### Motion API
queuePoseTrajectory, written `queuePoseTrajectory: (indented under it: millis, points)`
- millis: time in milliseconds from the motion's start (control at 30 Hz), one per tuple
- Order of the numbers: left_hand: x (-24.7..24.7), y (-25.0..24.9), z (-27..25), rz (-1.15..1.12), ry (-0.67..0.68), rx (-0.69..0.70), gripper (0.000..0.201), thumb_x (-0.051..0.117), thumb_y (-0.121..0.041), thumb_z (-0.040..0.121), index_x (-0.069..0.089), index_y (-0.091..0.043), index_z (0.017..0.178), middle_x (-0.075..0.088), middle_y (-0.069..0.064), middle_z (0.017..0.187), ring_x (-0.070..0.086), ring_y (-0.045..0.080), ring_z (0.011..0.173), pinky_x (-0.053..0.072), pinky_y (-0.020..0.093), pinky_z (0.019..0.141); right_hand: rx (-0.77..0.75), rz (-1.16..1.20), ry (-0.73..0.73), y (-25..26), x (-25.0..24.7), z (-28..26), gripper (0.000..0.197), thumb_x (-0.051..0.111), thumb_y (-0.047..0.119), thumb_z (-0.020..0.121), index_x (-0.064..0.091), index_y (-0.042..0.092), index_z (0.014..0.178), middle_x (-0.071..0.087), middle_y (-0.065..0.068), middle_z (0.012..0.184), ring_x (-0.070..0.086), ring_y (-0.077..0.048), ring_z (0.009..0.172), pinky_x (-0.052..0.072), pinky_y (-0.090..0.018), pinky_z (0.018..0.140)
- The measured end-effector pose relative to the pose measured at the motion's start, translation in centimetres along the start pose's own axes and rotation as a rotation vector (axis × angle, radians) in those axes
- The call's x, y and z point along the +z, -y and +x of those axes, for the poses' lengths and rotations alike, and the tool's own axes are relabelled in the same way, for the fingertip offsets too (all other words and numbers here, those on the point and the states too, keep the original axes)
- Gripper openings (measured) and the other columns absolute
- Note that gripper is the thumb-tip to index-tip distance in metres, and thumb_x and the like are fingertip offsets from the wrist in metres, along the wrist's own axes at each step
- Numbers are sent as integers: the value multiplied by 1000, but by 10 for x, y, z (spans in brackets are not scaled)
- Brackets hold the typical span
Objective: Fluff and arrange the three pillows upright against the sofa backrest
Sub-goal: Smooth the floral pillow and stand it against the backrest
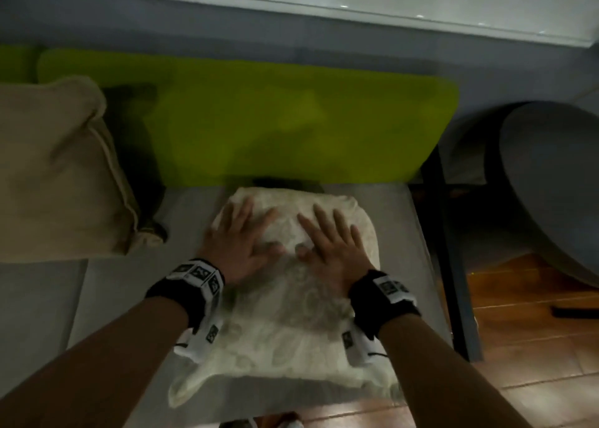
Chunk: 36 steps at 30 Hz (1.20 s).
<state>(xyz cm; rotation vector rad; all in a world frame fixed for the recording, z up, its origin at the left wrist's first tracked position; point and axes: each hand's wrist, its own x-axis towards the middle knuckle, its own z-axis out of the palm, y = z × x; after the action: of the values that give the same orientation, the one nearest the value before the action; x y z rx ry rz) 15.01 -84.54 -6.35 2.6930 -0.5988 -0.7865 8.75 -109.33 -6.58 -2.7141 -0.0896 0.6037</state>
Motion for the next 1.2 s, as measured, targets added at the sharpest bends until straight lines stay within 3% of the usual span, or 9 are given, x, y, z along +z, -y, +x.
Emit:
queuePoseTrajectory:
  millis: [100, 300, 467, 567, 633, 833, 933, 1067, 1200]
  points:
    - [13, 23, 3, 16, 194, -64, 99, 9, -101, 63, -22, -57, 147, -20, -20, 164, -4, 20, 155, 14, 67, 115, 90, -49, 132, -26, 9, -13, 70, 21, 83, 93, -13, 63, 150, -29, 25, 159, -21, -16, 155, -8, -51, 125]
    - [11, 45, 6, -167, 146, 3, 91, 24, -89, 82, 3, -44, 158, 9, -12, 167, 19, 13, 152, 25, 51, 119, 259, 110, 171, -70, 2, -27, 77, 16, 99, 77, -17, 72, 142, -19, 28, 165, -14, -9, 155, 3, -51, 126]
    - [-36, 65, 27, -338, -197, -206, 25, 48, -30, 104, 64, -17, 118, 68, 17, 121, 64, 35, 107, 48, 40, 89, 499, 297, 51, -107, -42, -25, 76, 18, 77, 95, 51, 31, 147, 51, -4, 151, 47, -30, 138, 34, -38, 113]
    - [-51, 75, 43, -493, -274, -332, 12, 56, -19, 101, 64, -20, 110, 70, 17, 114, 68, 34, 93, 53, 37, 71, 530, 594, -233, -124, -56, -2, 22, 50, 31, 106, 70, 26, 111, 70, -7, 125, 62, -36, 121, 49, -41, 102]
    - [-49, 77, 52, -579, -232, -355, 20, 56, -16, 101, 66, -11, 118, 69, 18, 114, 69, 27, 89, 54, 32, 61, 556, 850, -224, -125, -56, 17, 20, 54, 14, 104, 71, 21, 97, 73, -9, 107, 65, -42, 115, 55, -42, 93]
    - [-35, 65, 50, -696, -10, -448, 22, 53, -34, 101, 68, -19, 97, 57, 6, 64, 47, 22, 57, 36, 29, 56, 464, 706, 223, -119, -66, 38, 22, 52, 21, 106, 74, 19, 104, 73, -9, 111, 68, -28, 98, 55, -42, 90]
    - [-34, 60, 43, -743, 88, -497, 26, 44, -15, 106, 68, -6, 104, 48, -5, 40, 41, 15, 32, 30, 21, 37, 299, 433, 337, -108, -73, 38, 27, 52, 27, 107, 73, 18, 121, 71, -1, 111, 66, -22, 99, 50, -31, 81]
    - [-41, 46, 31, -813, 127, -467, 26, 43, 4, 101, 57, -6, 120, 72, 0, 66, 68, 21, 58, 51, 24, 45, 178, 664, 266, -104, -73, 27, 23, 59, 19, 103, 71, 31, 118, 69, 15, 112, 63, -5, 105, 49, -17, 89]
    - [-42, 45, 27, -764, 114, -412, 23, 50, -3, 101, 56, -24, 107, 67, 10, 78, 58, 26, 60, 43, 20, 40, 92, 564, 280, -104, -74, 22, 14, 63, 27, 100, 71, 37, 105, 71, 15, 105, 64, 1, 99, 48, -18, 83]
